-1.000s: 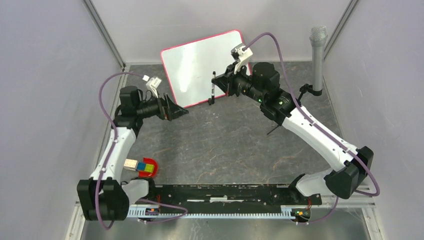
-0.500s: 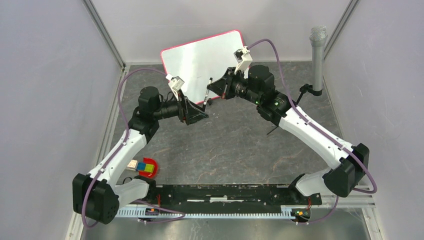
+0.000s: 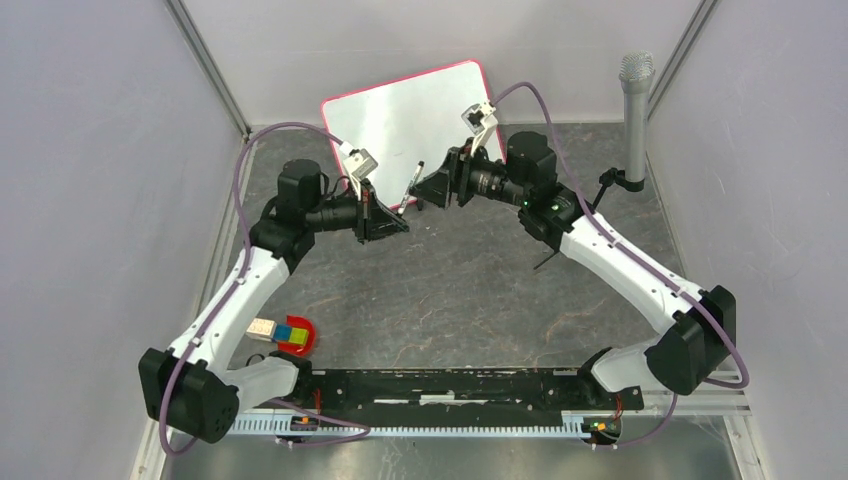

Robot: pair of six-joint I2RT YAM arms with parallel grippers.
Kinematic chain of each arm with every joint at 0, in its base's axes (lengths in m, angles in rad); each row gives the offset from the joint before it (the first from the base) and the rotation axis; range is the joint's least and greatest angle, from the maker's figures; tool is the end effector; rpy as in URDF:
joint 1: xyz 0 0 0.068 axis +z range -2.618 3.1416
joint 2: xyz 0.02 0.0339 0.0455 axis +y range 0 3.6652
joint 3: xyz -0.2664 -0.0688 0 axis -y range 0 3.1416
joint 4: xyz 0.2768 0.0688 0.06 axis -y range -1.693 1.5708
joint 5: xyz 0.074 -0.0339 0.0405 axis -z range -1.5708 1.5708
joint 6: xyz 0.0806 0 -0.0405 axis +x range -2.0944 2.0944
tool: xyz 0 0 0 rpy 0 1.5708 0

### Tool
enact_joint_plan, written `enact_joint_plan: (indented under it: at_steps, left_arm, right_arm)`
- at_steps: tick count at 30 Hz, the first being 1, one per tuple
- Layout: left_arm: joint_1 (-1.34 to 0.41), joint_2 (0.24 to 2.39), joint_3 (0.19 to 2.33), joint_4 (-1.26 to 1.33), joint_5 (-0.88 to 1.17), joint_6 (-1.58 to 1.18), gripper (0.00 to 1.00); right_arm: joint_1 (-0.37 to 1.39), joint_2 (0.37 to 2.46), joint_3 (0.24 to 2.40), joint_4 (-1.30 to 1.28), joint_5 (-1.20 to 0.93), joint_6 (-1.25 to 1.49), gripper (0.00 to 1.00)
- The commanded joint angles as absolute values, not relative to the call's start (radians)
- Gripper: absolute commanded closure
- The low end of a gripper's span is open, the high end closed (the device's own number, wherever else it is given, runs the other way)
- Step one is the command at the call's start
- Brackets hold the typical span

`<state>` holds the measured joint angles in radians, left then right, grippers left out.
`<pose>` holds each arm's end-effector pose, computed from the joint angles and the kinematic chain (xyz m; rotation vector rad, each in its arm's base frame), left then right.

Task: Write a sentence on the whiteboard
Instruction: Open the whiteboard marker at the center of the board.

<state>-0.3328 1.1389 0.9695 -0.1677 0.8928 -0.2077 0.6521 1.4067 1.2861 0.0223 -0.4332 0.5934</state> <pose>0.2715 -0.1603 0.3267 0.7438 1.8108 -1.2060 0.3013 0.2726 0.3881 -0.4111 1.7863 1.2715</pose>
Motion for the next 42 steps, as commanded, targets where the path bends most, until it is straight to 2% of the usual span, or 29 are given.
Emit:
enact_joint_plan:
  at_steps: [1,2,7,11,17,23,25,28,33,42]
  left_arm:
    - [-0.331,1.120,1.118,-0.654,0.855,0.320,0.98]
    - [-0.332,1.119,1.126,-0.710,0.840,0.370,0.98]
    - [-0.338,1.138,1.174,-0.847,0.781,0.512,0.98]
    - [-0.366,1.169,1.232,-0.926,0.734,0.588,0.98]
    - [-0.434,1.182,1.269,-1.002,0.704,0.665,0.98]
    - [-0.502,1.183,1.278,-1.012,0.645,0.672,0.98]
    - [-0.524,1.185,1.281,-1.017,0.634,0.677,0.98]
    - [-0.547,1.182,1.278,-1.020,0.621,0.681,0.98]
    - [-0.550,1.195,1.293,-1.018,0.612,0.658,0.98]
    - [-0.571,1.205,1.299,-1.007,0.593,0.660,0.98]
  right_arm:
    - [0.597,1.346,1.249,0.011,-0.725,0.347,0.32]
    - [0.597,1.339,1.241,0.003,-0.763,0.310,0.28]
    - [0.602,1.354,1.222,-0.062,-0.943,0.307,0.25]
    - [0.630,1.365,1.250,-0.142,-0.960,0.250,0.24]
    - [0.679,1.419,1.328,-0.284,-0.908,0.157,0.31]
    - [0.695,1.429,1.325,-0.280,-0.916,0.168,0.42]
    - [0.698,1.427,1.321,-0.269,-0.901,0.186,0.42]
    - [0.696,1.428,1.325,-0.290,-0.852,0.165,0.35]
    - [0.699,1.427,1.299,-0.270,-0.888,0.191,0.46]
    - [0.723,1.428,1.301,-0.269,-0.893,0.188,0.59]
